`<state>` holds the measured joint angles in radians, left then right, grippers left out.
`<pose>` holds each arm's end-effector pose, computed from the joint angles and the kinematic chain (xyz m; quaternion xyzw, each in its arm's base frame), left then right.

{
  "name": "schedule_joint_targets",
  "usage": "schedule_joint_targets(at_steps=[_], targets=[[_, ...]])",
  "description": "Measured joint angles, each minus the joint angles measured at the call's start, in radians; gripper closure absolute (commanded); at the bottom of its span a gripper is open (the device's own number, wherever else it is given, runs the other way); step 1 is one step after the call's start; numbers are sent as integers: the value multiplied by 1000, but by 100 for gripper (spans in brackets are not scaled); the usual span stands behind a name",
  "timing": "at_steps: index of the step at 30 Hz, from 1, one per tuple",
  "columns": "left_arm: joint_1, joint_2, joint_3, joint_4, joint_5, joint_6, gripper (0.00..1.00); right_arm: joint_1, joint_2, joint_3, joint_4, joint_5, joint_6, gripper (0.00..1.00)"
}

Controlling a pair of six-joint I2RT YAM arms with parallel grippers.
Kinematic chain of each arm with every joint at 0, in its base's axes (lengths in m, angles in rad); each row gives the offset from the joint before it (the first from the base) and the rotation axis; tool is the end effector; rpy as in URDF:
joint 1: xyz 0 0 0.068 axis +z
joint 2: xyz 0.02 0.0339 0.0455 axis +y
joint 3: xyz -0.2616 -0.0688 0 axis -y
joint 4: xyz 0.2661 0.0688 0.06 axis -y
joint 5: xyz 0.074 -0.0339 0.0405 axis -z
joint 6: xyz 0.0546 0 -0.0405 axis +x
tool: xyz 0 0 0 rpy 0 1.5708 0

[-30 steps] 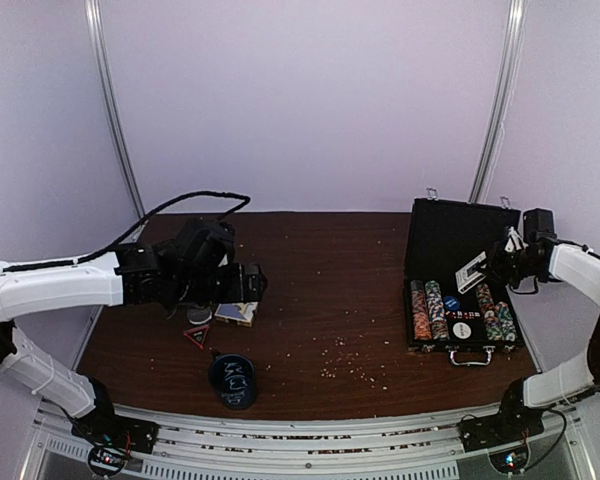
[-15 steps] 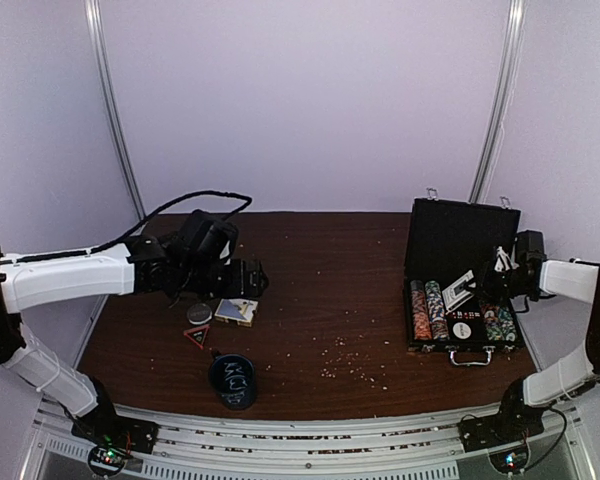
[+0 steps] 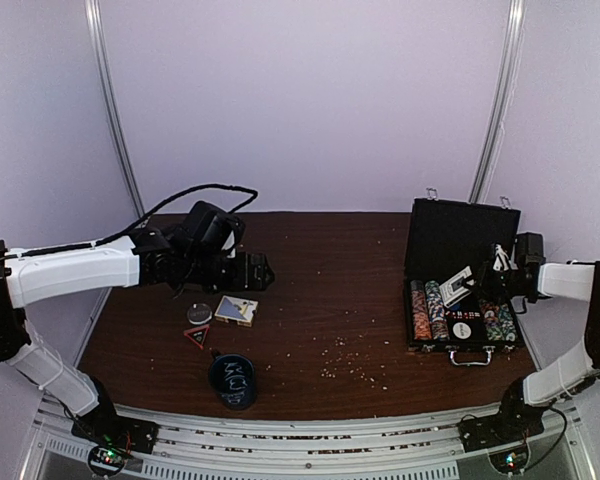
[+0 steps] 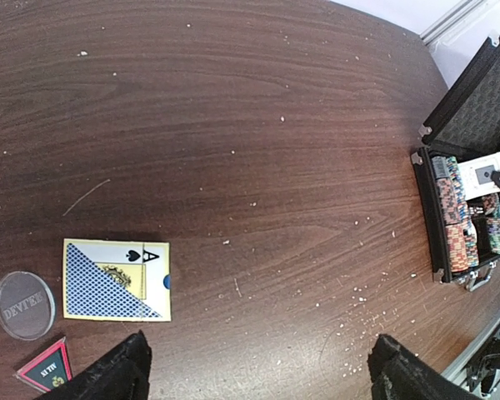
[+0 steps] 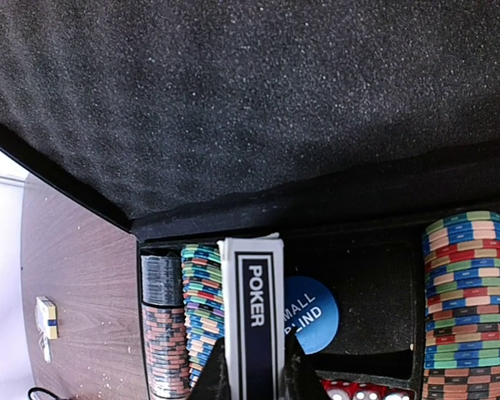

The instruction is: Pack up texas hold em set

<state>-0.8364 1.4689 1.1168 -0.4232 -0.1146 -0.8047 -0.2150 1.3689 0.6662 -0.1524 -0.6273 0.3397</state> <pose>0.2428 -0.2596 0.2485 -0.0076 0.9207 -0.2469 0.3023 0.2872 -0.0299 0.1544 0.1400 0.8865 0.3092 0.3145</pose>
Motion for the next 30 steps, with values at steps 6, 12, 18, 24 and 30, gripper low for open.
schedule_joint_targets(at_steps=[6,12,18,24,30], targets=[[0,0,0,-5,2,0,7,-4,-3,-19,24,8,5,85],[0,0,0,-5,3,0,7,-2,1,-26,3,52,2,51],[0,0,0,-4,3,0,7,1,-48,4,-88,142,-19,35],[0,0,0,-4,3,0,7,2,-150,105,-130,280,-31,35],[0,0,0,-3,3,0,6,8,-123,146,-174,339,-29,45]])
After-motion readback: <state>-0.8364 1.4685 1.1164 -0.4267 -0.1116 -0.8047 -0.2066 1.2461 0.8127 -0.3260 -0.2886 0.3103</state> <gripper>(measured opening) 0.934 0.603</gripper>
